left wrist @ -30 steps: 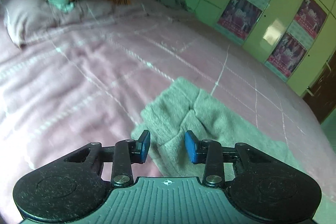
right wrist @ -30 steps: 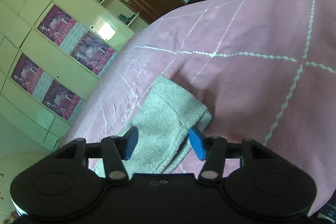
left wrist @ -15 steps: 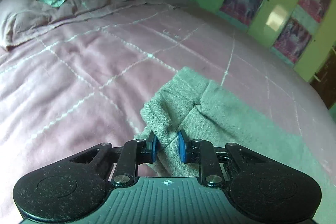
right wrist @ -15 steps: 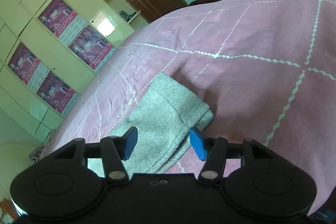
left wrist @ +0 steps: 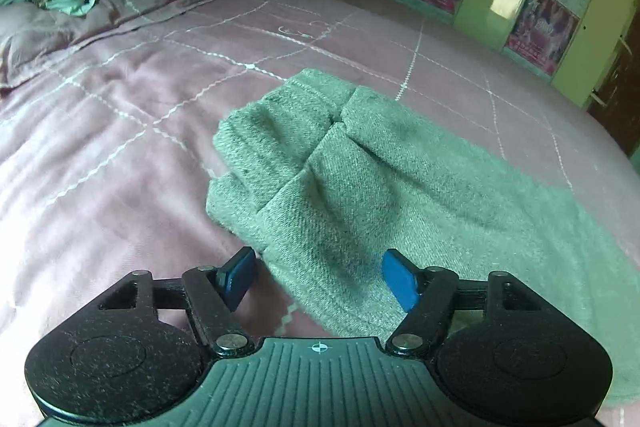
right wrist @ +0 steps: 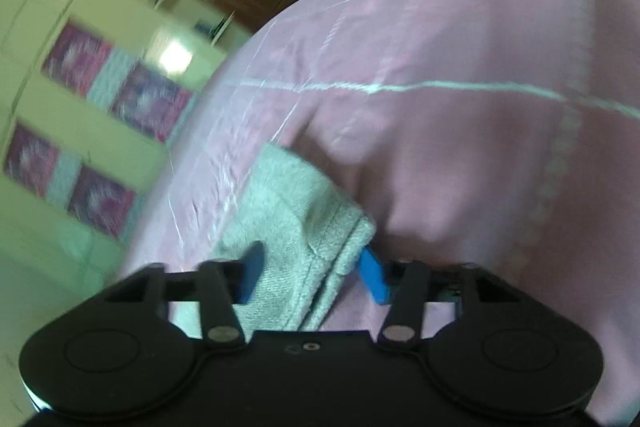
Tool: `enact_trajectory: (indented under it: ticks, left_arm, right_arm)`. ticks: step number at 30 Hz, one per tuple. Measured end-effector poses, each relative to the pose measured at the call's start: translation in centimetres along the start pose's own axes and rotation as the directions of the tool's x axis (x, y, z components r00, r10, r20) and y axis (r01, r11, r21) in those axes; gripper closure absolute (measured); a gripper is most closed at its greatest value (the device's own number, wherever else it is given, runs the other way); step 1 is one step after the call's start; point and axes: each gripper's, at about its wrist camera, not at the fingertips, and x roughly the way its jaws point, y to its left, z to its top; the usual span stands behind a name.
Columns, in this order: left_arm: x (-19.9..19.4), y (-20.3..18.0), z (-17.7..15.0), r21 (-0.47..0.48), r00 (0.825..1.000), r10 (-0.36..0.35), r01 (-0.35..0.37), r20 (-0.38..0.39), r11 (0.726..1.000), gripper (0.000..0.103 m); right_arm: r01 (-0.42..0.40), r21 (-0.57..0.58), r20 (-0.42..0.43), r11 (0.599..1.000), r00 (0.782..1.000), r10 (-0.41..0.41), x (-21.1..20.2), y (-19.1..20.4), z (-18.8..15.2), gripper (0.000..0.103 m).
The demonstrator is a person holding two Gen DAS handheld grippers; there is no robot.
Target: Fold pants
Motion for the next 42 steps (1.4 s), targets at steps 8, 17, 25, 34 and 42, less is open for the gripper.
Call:
enact_trajectory:
  ticks: [8, 17, 25, 34, 42]
  left_arm:
    - [0.3, -0.1, 0.0, 0.020, 1.000, 0.002, -0.002, -0.006, 1.000, 0.032]
    - [-3.3, -1.1, -1.0, 0.060, 0.992, -0.003, -0.005, 0.128, 0.998, 0.031]
    - [-3.7, 1.2, -1.8, -0.028, 0.998, -0.054, 0.055, 0.033, 0.998, 0.031]
    - [-5.8, 1.8, -3.2, -0.042, 0.994, -0.111, 0.112, 0.025, 0.993, 0.031]
    - [-6.8, 2.7, -3.9, -0.092, 0.984, -0.176, 0.177, 0.025, 0.980, 0.031]
  right_arm:
    - [0.100, -0.025, 0.005, 0.995, 0.995, -0.100, 0.7, -0.5, 0.5, 0.091]
    - [0.101, -0.100, 0.014, 0.990, 0.995, -0.100, 0.0, 1.3, -0.2, 0.089]
    - [0.095, -0.264, 0.096, 0.960, 0.993, -0.072, -1.0, 8.6, -0.1, 0.089]
    - [-0.114, -0.523, -0.033, 0.845, 0.993, 0.114, 2.5, 23.2, -7.4, 0.089]
    - [-0.464, -0.707, -0.445, 0.533, 0.878, 0.175, 5.6, 31.6, -25.6, 0.089]
